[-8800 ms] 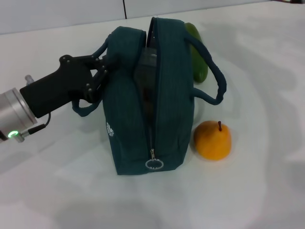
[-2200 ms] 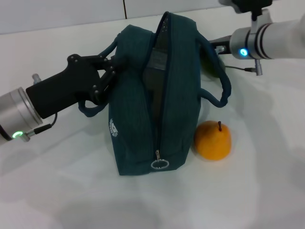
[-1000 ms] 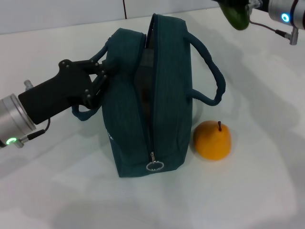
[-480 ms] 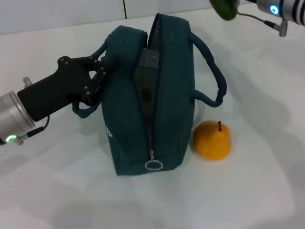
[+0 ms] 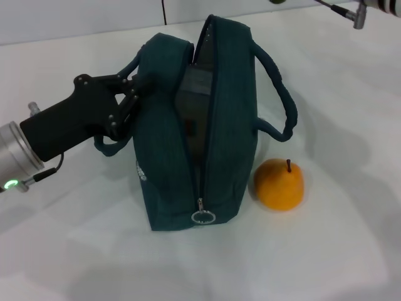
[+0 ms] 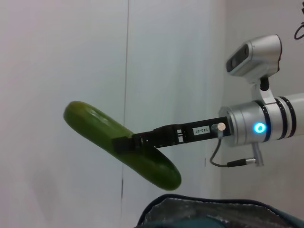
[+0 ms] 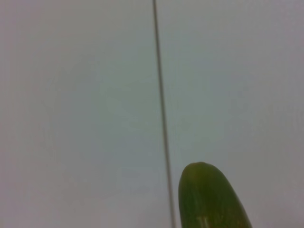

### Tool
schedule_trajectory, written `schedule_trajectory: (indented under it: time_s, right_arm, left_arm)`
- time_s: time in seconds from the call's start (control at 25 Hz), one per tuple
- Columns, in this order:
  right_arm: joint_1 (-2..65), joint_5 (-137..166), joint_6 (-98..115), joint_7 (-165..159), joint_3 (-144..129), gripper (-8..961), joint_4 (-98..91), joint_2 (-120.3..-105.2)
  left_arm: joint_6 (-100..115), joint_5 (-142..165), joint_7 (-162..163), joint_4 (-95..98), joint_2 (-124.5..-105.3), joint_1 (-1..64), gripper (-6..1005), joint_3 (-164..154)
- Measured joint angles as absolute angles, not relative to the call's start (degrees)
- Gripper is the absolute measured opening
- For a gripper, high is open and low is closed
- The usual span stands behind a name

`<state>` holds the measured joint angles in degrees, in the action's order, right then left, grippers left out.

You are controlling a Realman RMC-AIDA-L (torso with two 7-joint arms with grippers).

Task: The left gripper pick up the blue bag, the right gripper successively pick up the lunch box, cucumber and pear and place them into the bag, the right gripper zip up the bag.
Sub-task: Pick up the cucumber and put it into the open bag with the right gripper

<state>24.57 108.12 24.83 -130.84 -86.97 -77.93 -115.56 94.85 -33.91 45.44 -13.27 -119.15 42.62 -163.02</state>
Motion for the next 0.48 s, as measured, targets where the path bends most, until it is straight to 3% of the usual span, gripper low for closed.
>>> schedule_trajectory:
  time_s: [0.48]
  right_arm:
    - [23.38,81.96,43.80,-111.16,-81.02,672,-79.26,-115.48]
  left_arm:
    - [95.25,-34.82,45.32,-13.74,-119.26,42.18,46,-163.04]
